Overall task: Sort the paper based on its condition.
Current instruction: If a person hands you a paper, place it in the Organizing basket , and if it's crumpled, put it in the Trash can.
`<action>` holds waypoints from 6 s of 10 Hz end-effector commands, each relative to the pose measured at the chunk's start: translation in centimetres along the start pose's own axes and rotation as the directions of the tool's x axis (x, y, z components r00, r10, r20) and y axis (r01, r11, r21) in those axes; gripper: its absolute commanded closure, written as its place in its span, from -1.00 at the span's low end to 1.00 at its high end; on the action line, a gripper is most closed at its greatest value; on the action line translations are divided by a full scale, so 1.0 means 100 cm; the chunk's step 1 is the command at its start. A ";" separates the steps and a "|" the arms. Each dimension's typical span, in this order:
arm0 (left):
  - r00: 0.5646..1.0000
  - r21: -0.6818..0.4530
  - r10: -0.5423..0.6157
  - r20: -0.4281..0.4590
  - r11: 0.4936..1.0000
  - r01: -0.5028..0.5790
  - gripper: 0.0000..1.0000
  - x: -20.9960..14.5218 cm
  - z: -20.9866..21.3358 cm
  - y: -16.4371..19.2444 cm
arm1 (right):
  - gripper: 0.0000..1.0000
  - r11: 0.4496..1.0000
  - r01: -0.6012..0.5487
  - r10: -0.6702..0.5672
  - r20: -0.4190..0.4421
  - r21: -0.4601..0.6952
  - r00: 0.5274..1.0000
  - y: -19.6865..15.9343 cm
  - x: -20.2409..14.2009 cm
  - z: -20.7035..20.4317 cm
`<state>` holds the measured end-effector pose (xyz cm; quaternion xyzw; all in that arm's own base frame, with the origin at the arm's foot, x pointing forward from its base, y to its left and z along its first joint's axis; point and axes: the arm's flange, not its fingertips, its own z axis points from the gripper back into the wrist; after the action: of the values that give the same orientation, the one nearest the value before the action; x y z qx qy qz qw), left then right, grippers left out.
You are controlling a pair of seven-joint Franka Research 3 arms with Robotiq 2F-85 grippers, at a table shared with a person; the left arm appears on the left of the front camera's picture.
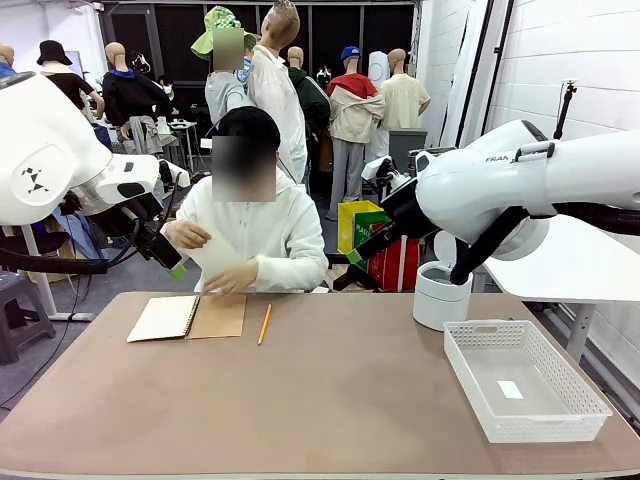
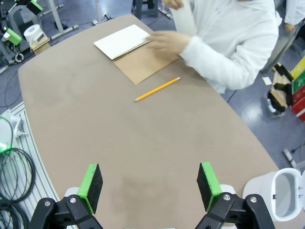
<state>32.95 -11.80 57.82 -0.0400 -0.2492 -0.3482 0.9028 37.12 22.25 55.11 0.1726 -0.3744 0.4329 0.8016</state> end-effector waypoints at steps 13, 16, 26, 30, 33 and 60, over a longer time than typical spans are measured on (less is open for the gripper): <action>1.000 -0.018 -0.006 0.006 1.000 0.006 -1.00 0.000 0.001 0.000 | -1.00 1.000 0.007 -0.007 -0.002 -0.002 1.000 0.001 0.000 -0.001; 1.000 -0.018 -0.006 0.006 1.000 0.006 -1.00 0.000 0.001 0.000 | -1.00 1.000 0.007 -0.007 -0.002 -0.002 1.000 0.001 0.000 -0.001; 1.000 -0.018 -0.006 0.006 1.000 0.006 -1.00 0.000 0.001 0.000 | -1.00 0.980 0.198 -0.198 -0.001 0.029 0.980 -0.019 0.011 0.002; 1.000 -0.018 -0.006 0.006 1.000 0.006 -1.00 0.000 0.001 0.000 | -1.00 0.791 0.603 -0.602 -0.048 0.099 0.797 -0.066 -0.015 -0.002; 1.000 -0.018 -0.006 0.006 1.000 0.006 -1.00 0.000 0.001 0.000 | -1.00 0.706 0.696 -0.681 -0.145 0.134 0.718 -0.076 -0.044 -0.013; 1.000 -0.018 -0.006 0.006 1.000 0.006 -1.00 0.000 0.001 0.000 | -0.35 -0.211 0.934 -0.750 -0.660 0.290 0.035 -0.159 -0.126 -0.108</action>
<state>32.95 -11.80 57.82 -0.0399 -0.2492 -0.3482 0.9028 49.98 12.69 39.16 0.6155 0.1273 -0.1174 0.7689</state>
